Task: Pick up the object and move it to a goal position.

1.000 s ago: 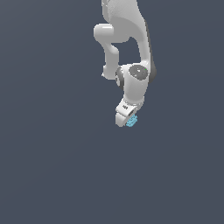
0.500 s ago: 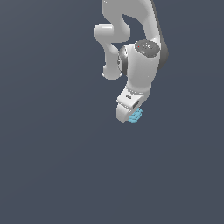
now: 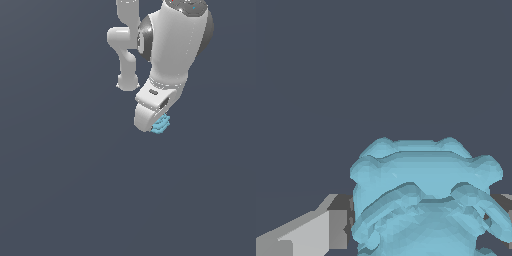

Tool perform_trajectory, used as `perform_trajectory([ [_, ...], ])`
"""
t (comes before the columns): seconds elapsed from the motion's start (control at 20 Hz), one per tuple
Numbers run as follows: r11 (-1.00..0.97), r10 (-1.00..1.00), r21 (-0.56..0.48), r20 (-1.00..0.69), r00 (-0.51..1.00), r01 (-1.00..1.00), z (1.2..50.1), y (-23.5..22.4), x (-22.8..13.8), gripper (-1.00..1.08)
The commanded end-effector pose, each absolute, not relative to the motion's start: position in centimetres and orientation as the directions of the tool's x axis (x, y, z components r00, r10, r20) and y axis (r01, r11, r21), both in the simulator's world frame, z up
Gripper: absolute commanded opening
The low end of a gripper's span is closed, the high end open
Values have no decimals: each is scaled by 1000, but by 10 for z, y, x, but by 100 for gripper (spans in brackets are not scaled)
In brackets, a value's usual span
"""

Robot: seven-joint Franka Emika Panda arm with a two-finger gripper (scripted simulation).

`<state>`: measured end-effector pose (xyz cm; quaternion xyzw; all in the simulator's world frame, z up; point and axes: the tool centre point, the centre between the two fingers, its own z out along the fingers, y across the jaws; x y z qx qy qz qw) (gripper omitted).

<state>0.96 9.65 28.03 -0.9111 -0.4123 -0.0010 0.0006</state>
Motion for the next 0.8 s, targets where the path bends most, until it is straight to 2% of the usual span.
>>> perform_trajectory([
  [0.0, -660, 751, -1, 1, 660, 751, 298, 97, 16, -100],
  [0.35, -661, 751, -1, 1, 661, 751, 327, 97, 30, -100],
  [0.75, -661, 750, 0, 0, 661, 750, 337, 97, 35, -100],
])
